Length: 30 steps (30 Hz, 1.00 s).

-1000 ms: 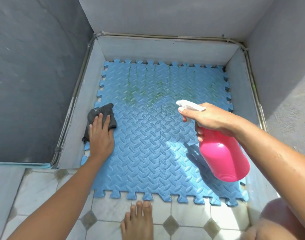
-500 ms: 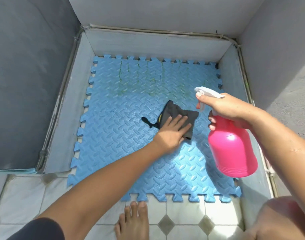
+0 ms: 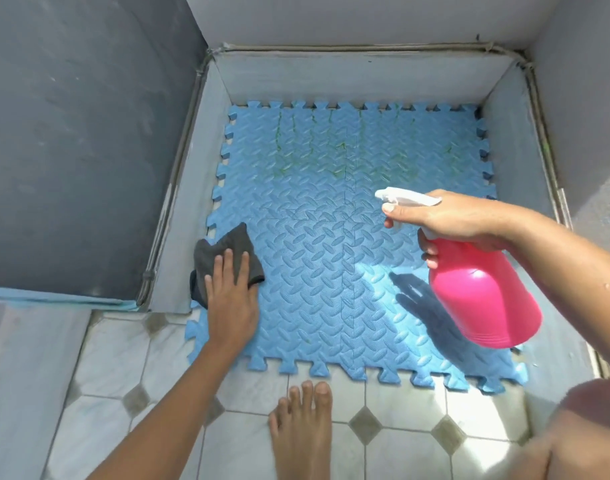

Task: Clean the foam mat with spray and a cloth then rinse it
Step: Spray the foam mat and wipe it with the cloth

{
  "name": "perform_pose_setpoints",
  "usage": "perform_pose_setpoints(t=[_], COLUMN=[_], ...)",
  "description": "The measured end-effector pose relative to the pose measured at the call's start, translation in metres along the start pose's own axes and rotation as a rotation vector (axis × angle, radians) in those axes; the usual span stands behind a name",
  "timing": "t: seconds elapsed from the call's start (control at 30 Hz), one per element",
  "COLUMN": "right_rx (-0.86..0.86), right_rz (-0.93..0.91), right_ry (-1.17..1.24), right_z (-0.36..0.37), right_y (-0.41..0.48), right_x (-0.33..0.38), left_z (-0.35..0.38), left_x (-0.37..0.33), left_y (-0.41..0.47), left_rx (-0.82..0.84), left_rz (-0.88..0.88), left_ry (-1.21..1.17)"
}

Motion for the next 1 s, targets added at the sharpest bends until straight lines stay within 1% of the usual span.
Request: perform_pose_setpoints(t=[0.07, 0.1, 0.2, 0.23, 0.27, 0.33, 0.4, 0.47, 0.5, 0.57, 0.63, 0.67, 0.7, 0.77, 0.93, 1.0], right_rx=[0.032, 0.036, 0.012, 0.004, -0.001, -0.011, -0.001, 0.024, 0.024, -0.01, -0.097, -0.153, -0.204, -0.263, -0.381, -0.377], right_rz=[-0.019, -0.026, -0.031, -0.029, -0.022, -0.015, -0.006, 0.004, 0.017, 0.059, 0.114, 0.152, 0.178, 0.173, 0.11, 0.094], right_ry=[-0.018, -0.015, 0.006, 0.007, 0.01, 0.005, 0.014, 0.034, 0.058, 0.126, 0.201, 0.234, 0.265, 0.305, 0.354, 0.35], right_z=[0.009, 0.011, 0.007, 0.006, 0.004, 0.001, -0.003, -0.009, -0.014, -0.025, -0.038, -0.046, -0.053, -0.062, -0.072, -0.07], right_y=[-0.001, -0.002, 0.0, 0.0, 0.002, 0.003, 0.001, 0.0, -0.001, 0.001, 0.002, 0.002, 0.001, -0.002, -0.006, -0.006], right_x=[0.007, 0.01, 0.008, 0.006, 0.002, -0.006, -0.013, -0.024, -0.031, -0.048, -0.064, -0.072, -0.077, -0.077, -0.061, -0.052], left_z=[0.018, 0.03, 0.074, 0.085, 0.093, 0.099, 0.09, 0.072, 0.061, 0.03, -0.003, -0.014, -0.019, -0.02, -0.017, -0.018], left_x=[-0.029, -0.053, -0.14, -0.163, -0.181, -0.201, -0.202, -0.184, -0.167, -0.114, -0.05, -0.024, -0.008, 0.0, -0.009, -0.008], left_y=[-0.031, -0.046, -0.09, -0.099, -0.101, -0.086, -0.054, -0.011, 0.016, 0.07, 0.109, 0.119, 0.125, 0.126, 0.122, 0.122], left_rx=[0.065, 0.113, 0.287, 0.334, 0.371, 0.394, 0.363, 0.303, 0.27, 0.169, 0.074, 0.061, 0.065, 0.07, 0.025, 0.005], left_rz=[0.112, 0.213, 0.589, 0.683, 0.748, 0.802, 0.782, 0.689, 0.602, 0.369, 0.158, 0.084, 0.046, 0.04, 0.035, 0.04], left_ry=[-0.003, 0.009, 0.096, 0.119, 0.135, 0.166, 0.177, 0.158, 0.139, 0.091, 0.054, 0.042, 0.037, 0.043, 0.045, 0.037])
Point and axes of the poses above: each hand's wrist, its own y-axis towards the middle knuckle, its own z-axis out of the palm, x = y × z, the point moved 10 cm from there along y, towards the middle knuckle, and after that the axes turned 8 degrees about -y, right-handed, at the moved point
